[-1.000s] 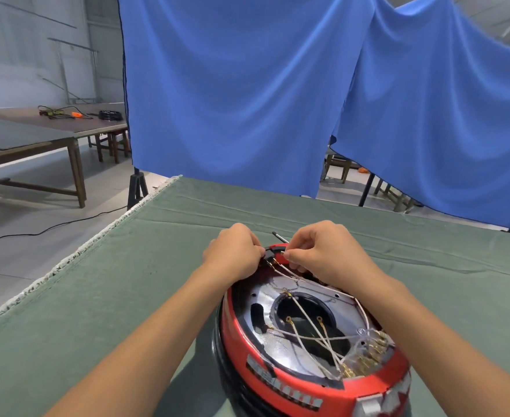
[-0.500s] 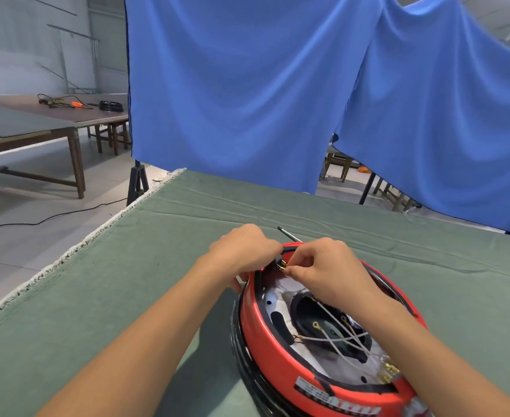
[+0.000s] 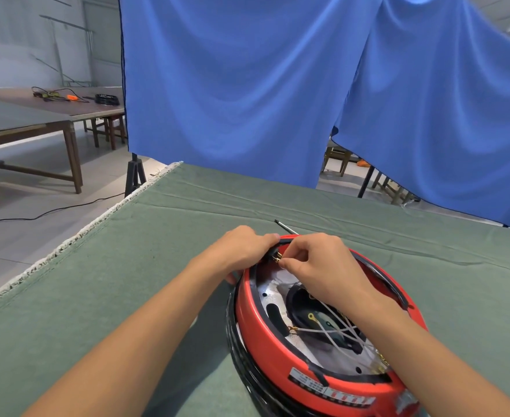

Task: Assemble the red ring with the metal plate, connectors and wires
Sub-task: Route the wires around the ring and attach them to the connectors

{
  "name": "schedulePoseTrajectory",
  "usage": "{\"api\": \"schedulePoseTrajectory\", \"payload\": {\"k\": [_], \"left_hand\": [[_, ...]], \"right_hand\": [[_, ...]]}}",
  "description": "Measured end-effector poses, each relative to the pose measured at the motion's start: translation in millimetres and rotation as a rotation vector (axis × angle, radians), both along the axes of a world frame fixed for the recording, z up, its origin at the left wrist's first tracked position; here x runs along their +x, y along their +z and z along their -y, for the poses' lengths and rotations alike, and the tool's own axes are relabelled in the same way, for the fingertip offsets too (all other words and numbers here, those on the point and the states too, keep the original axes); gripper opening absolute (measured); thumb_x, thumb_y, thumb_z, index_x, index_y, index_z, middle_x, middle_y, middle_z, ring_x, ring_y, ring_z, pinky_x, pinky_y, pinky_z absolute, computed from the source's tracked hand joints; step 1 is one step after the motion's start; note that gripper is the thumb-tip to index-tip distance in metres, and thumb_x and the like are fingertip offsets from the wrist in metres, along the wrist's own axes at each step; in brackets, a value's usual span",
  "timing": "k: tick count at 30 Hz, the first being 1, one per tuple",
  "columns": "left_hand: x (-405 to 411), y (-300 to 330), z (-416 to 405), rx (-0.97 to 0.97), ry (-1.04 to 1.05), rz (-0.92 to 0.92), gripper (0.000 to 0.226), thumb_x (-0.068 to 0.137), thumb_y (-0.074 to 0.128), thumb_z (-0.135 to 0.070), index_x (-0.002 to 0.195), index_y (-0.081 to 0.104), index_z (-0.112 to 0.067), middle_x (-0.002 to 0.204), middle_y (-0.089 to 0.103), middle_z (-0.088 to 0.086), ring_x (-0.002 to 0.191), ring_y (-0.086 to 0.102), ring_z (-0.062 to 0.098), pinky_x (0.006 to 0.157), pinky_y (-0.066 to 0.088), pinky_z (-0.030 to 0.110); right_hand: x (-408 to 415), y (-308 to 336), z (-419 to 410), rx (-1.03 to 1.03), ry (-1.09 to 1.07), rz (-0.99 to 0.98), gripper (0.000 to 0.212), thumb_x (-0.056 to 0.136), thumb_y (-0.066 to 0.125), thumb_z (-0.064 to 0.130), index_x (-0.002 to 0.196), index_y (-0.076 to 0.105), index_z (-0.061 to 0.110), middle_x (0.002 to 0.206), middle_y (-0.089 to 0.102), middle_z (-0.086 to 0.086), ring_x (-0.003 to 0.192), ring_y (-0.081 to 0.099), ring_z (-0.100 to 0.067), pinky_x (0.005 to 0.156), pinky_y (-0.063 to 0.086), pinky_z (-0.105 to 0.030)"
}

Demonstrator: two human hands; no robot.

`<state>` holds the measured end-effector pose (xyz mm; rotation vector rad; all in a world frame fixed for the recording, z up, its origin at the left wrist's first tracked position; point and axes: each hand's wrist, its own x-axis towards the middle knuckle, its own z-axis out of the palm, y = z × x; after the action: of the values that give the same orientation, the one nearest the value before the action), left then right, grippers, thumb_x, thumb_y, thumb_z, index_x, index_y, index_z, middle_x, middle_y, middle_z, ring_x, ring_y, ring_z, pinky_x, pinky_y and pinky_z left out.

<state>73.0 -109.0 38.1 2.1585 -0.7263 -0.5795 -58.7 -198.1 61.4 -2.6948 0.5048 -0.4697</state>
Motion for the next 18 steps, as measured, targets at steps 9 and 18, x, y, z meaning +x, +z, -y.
{"api": "schedulePoseTrajectory", "payload": {"k": [9,18], "left_hand": [[-6.4,0.2,-0.9,-0.009,0.020,0.008,0.061,0.090,0.046,-0.055,0.099,0.061,0.004,0.097,0.063,0.019,0.068,0.060,0.032,0.061,0.054,0.038],[-7.3,0.3,-1.0,-0.015,0.044,-0.009,0.062,0.089,0.048,-0.056,0.098,0.062,0.004,0.090,0.065,0.021,0.067,0.060,0.031,0.063,0.054,0.038]], "right_hand": [[-0.9,1.3,-5.4,-0.034,-0.019,-0.006,0.008,0.085,0.065,0.027,0.078,0.070,0.024,0.078,0.070,0.005,0.074,0.063,-0.019,0.070,0.051,-0.033],[-0.9,0.8,-5.9,-0.009,-0.010,-0.007,0.010,0.085,0.066,0.025,0.075,0.067,0.025,0.073,0.067,0.006,0.068,0.061,-0.019,0.068,0.052,-0.034]]}}
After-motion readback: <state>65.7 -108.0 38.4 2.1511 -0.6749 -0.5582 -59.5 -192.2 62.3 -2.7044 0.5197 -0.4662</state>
